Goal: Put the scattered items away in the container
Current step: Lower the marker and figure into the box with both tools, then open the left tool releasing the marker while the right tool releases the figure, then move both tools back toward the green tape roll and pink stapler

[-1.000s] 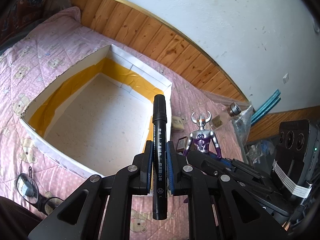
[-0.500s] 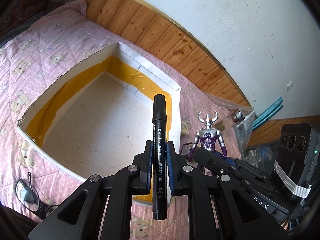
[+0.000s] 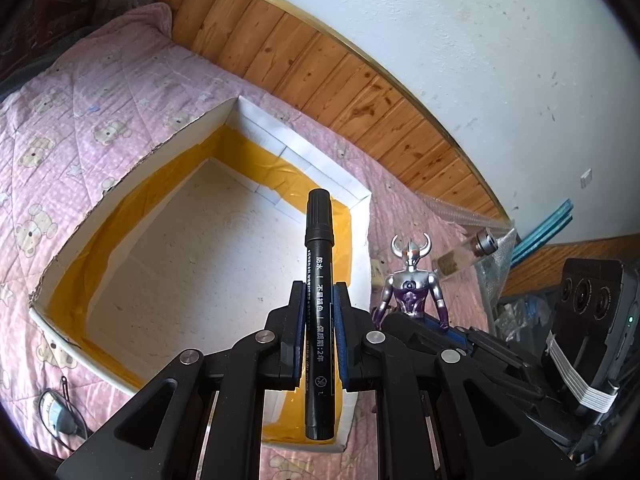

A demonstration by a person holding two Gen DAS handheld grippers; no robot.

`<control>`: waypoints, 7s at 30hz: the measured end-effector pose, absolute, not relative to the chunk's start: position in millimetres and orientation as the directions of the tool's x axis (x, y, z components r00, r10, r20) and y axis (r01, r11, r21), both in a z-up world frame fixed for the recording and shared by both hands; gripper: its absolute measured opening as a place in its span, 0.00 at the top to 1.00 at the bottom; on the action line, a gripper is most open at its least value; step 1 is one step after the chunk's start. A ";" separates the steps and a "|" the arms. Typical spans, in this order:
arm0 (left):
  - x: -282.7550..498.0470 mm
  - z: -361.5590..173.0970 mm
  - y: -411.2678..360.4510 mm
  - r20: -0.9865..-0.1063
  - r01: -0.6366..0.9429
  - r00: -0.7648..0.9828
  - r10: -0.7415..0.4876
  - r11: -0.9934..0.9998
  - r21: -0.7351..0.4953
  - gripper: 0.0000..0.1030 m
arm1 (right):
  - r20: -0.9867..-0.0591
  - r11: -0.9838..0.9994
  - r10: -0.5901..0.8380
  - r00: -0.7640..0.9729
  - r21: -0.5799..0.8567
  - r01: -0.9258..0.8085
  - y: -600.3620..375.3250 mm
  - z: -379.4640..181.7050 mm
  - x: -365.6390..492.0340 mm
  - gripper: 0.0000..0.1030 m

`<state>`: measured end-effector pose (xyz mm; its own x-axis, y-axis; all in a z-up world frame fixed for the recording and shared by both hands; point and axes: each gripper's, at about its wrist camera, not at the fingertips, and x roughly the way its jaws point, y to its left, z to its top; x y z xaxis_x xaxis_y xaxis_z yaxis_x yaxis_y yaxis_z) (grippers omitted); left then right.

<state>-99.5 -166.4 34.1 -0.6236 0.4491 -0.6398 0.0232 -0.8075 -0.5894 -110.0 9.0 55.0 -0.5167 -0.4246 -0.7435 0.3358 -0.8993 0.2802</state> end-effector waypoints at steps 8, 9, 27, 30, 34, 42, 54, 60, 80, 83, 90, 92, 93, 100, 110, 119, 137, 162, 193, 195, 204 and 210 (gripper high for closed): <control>-114.9 32.8 -167.8 -0.674 0.041 -0.612 0.414 -0.834 -0.550 0.87 | -0.750 -0.902 -0.417 -0.514 0.273 0.333 7.2 53.4 -124.8 0.84; -116.9 32.3 -167.7 -0.681 0.045 -0.609 0.407 -0.839 -0.542 0.87 | -0.751 -0.903 -0.415 -0.513 0.271 0.334 6.5 52.9 -127.1 0.84; -149.1 24.5 -162.2 -0.757 0.051 -0.557 0.342 -0.895 -0.442 0.87 | -0.780 -0.913 -0.369 -0.506 0.202 0.355 -3.3 44.4 -159.6 0.84; -153.4 24.2 -160.2 -0.769 0.050 -0.552 0.321 -0.908 -0.415 0.87 | -0.785 -0.914 -0.359 -0.505 0.186 0.361 -4.7 44.2 -163.9 0.84; -158.6 23.4 -157.5 -0.783 0.046 -0.542 0.306 -0.919 -0.391 0.87 | -0.791 -0.914 -0.351 -0.500 0.172 0.368 -6.6 43.2 -169.6 0.84; -169.8 24.3 -156.1 -0.800 0.045 -0.526 0.289 -0.930 -0.366 0.87 | -0.806 -0.915 -0.332 -0.489 0.150 0.373 -12.0 38.2 -183.6 0.84; -189.5 17.5 -158.6 -0.811 0.072 -0.483 0.329 -0.909 -0.411 0.87 | -0.829 -0.914 -0.297 -0.474 0.103 0.392 -23.4 34.1 -201.4 0.84; -198.5 10.6 -166.1 -0.818 0.104 -0.465 0.337 -0.897 -0.429 0.87 | -0.839 -0.912 -0.285 -0.463 0.088 0.401 -29.1 31.2 -208.6 0.84; -232.3 -13.0 -175.7 -0.861 0.140 -0.395 0.319 -0.906 -0.400 0.87 | -0.891 -0.917 -0.255 -0.376 0.100 0.385 -36.0 9.3 -240.5 0.84; -237.7 -20.1 -176.2 -0.869 0.143 -0.379 0.319 -0.907 -0.395 0.87 | -0.897 -0.920 -0.244 -0.369 0.093 0.381 -34.6 6.1 -245.6 0.84; -250.0 -36.7 -173.4 -0.895 0.136 -0.344 0.282 -0.929 -0.345 0.87 | -0.910 -0.921 -0.229 -0.346 0.087 0.380 -35.0 -3.7 -254.1 0.84; -255.0 -41.1 -171.9 -0.903 0.134 -0.331 0.274 -0.933 -0.333 0.87 | -0.916 -0.921 -0.222 -0.335 0.084 0.380 -35.1 -7.6 -257.7 0.84; -257.7 -43.6 -171.6 -0.906 0.135 -0.323 0.275 -0.934 -0.331 0.87 | -0.919 -0.922 -0.216 -0.330 0.081 0.379 -35.3 -9.1 -259.3 0.84; -273.3 -62.4 -173.1 -0.919 0.152 -0.275 0.283 -0.931 -0.332 0.87 | -0.940 -0.925 -0.206 -0.272 0.096 0.369 -34.6 -17.4 -273.8 0.84; -287.0 -77.2 -165.0 -0.935 0.117 -0.241 0.260 -0.949 -0.293 0.87 | -0.963 -0.922 -0.177 -0.201 0.091 0.376 -34.7 -33.1 -292.1 0.84; -301.1 -89.5 -161.1 -0.951 0.081 -0.206 0.232 -0.964 -0.253 0.86 | -0.977 -0.924 -0.129 -0.172 0.056 0.378 -35.5 -44.6 -302.7 0.84; -264.5 -39.3 -161.0 -0.955 0.087 -0.242 0.169 -0.977 -0.194 0.54 | -0.940 -0.926 -0.230 -0.253 0.131 0.354 -21.2 -1.2 -263.3 0.71; -84.4 69.2 -99.6 -0.849 -0.045 -0.511 0.134 -0.991 -0.129 0.54 | -0.713 -0.859 -0.417 -0.564 0.107 0.500 26.4 91.3 -86.6 0.68; -38.4 -57.0 21.7 -0.895 -0.210 -0.331 0.298 -0.948 -0.238 0.54 | -0.795 -0.958 -0.253 -0.551 0.284 0.031 223.2 -55.0 -5.8 0.67; -44.0 -64.6 20.5 -0.898 -0.197 -0.325 0.297 -0.950 -0.243 0.54 | -0.802 -0.963 -0.228 -0.552 0.271 0.004 228.1 -59.1 -12.1 0.66; -61.9 -88.5 10.9 -0.900 -0.134 -0.322 0.295 -0.955 -0.265 0.53 | -0.799 -0.915 -0.280 -0.532 0.390 -0.105 253.0 -78.2 -45.1 0.63; -65.3 -97.7 8.1 -0.894 -0.121 -0.337 0.296 -0.955 -0.270 0.53 | -0.789 -0.836 -0.338 -0.513 0.502 -0.222 272.9 -111.7 -71.3 0.64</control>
<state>-65.3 8.1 -97.7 -0.3369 0.2956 -0.8939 -0.1206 -0.9552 -0.2704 -71.3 272.9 -111.7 -0.5131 -0.3380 -0.7890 -0.2222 -0.8355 0.5025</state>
